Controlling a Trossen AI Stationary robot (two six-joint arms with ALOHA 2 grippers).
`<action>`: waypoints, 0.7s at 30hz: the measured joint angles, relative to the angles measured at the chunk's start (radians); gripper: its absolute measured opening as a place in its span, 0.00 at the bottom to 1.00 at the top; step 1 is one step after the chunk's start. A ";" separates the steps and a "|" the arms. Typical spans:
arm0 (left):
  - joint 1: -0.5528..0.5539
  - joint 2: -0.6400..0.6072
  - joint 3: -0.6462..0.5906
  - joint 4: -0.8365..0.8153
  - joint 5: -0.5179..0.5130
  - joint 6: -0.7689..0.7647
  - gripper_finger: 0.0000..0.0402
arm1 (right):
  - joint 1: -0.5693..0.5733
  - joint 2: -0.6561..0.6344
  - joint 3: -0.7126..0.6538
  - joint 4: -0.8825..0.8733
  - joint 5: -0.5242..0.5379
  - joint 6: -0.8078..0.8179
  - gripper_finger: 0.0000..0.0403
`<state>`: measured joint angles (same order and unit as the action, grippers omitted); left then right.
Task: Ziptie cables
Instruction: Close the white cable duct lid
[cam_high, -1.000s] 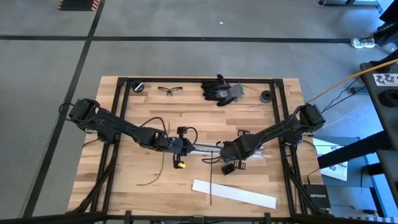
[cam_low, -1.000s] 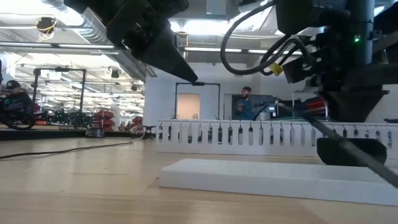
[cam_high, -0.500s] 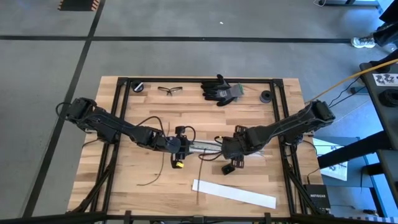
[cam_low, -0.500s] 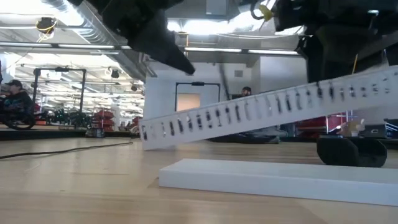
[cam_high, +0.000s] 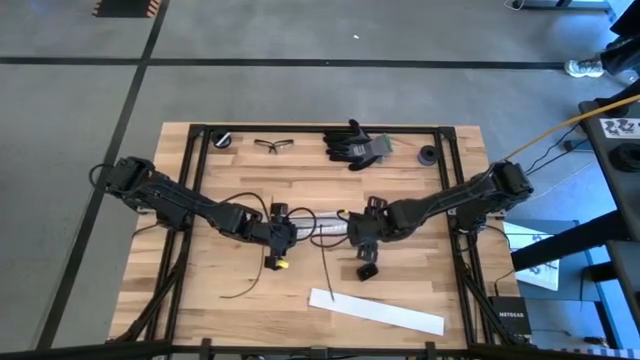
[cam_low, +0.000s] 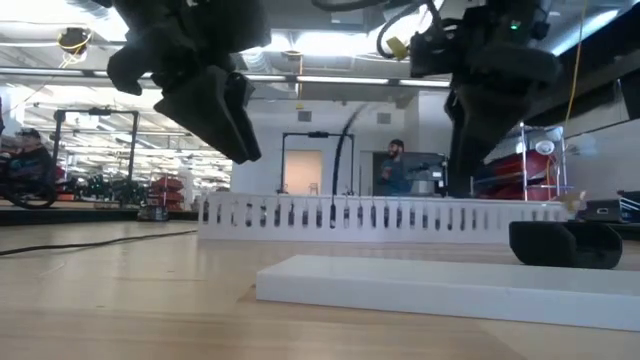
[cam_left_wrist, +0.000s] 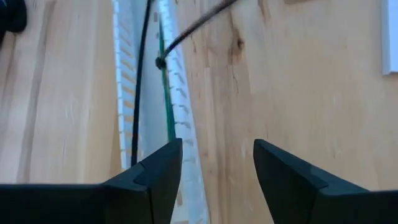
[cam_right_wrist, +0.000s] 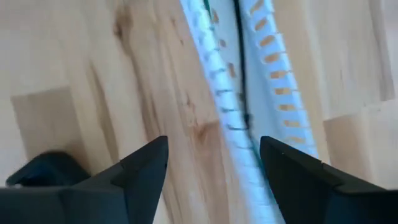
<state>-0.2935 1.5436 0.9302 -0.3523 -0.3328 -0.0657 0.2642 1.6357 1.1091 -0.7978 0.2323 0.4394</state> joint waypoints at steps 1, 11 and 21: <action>0.000 0.000 0.000 0.002 0.000 0.003 0.45 | -0.004 0.000 0.000 0.011 0.000 -0.001 0.61; -0.011 -0.063 0.000 -0.041 -0.001 -0.009 0.45 | -0.037 -0.039 0.024 0.027 -0.025 -0.139 0.71; -0.041 -0.248 -0.067 -0.207 -0.010 -0.291 0.45 | 0.026 -0.180 -0.043 0.124 -0.006 -0.077 0.71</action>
<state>-0.3345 1.2957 0.8634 -0.5589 -0.3432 -0.3571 0.2898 1.4561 1.0664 -0.6739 0.2260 0.3623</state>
